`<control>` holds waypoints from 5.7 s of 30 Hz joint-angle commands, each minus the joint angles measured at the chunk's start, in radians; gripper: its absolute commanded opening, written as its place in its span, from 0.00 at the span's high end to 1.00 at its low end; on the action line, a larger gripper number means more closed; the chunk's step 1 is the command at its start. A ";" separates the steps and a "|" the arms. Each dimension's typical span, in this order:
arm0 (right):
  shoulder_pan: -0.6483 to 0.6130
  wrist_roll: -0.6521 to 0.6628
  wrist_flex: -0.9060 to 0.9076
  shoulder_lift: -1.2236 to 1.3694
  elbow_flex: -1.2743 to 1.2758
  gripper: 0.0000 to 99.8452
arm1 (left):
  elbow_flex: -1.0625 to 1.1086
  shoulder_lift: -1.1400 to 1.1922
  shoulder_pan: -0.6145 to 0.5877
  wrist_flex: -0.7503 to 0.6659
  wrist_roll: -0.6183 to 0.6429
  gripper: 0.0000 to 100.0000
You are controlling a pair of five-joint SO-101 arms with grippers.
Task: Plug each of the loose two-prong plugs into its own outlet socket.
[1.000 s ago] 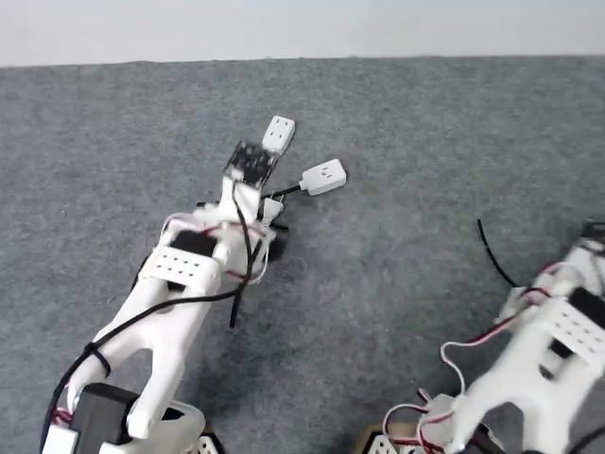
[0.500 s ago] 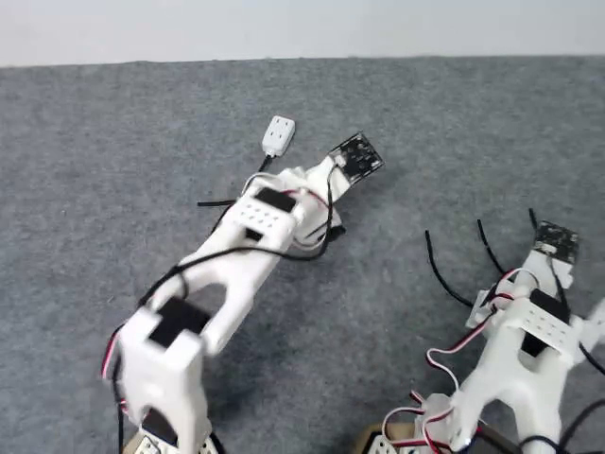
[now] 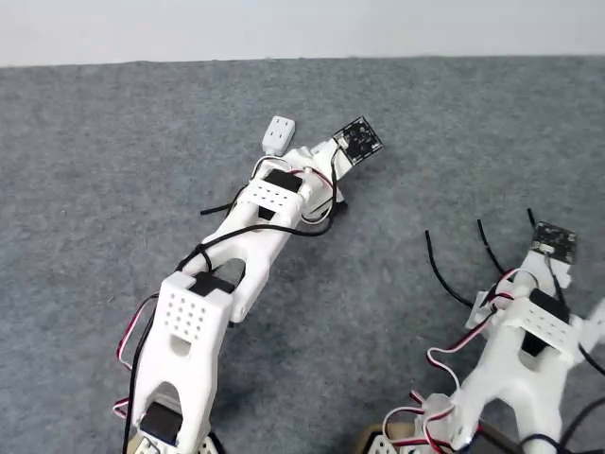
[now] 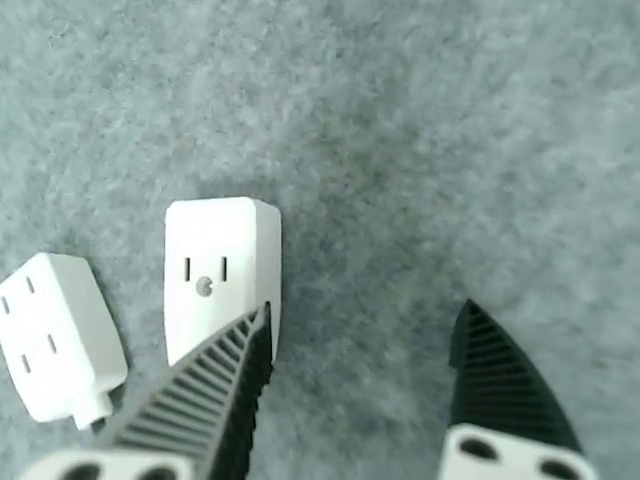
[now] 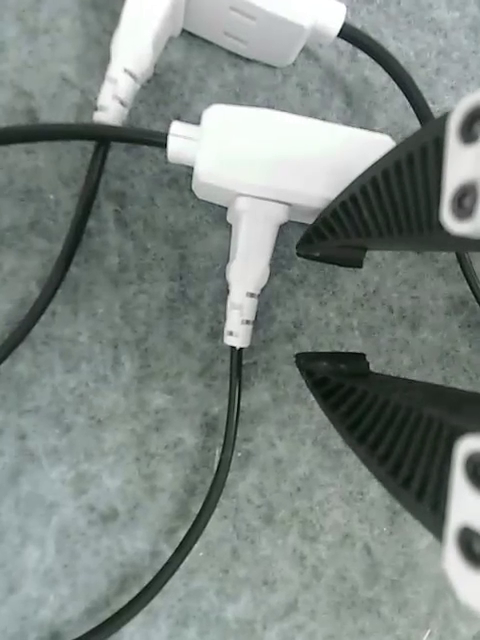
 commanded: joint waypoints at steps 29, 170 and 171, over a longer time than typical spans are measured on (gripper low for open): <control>-0.010 0.012 -0.028 0.002 -0.003 0.86 | -0.134 -0.043 -0.077 -0.012 0.127 0.73; -0.048 0.060 -0.045 0.001 0.025 0.86 | 1.092 -1.063 0.241 0.126 0.454 0.99; -0.048 0.060 -0.045 0.001 0.025 0.86 | 1.095 -1.077 0.229 0.126 0.454 0.99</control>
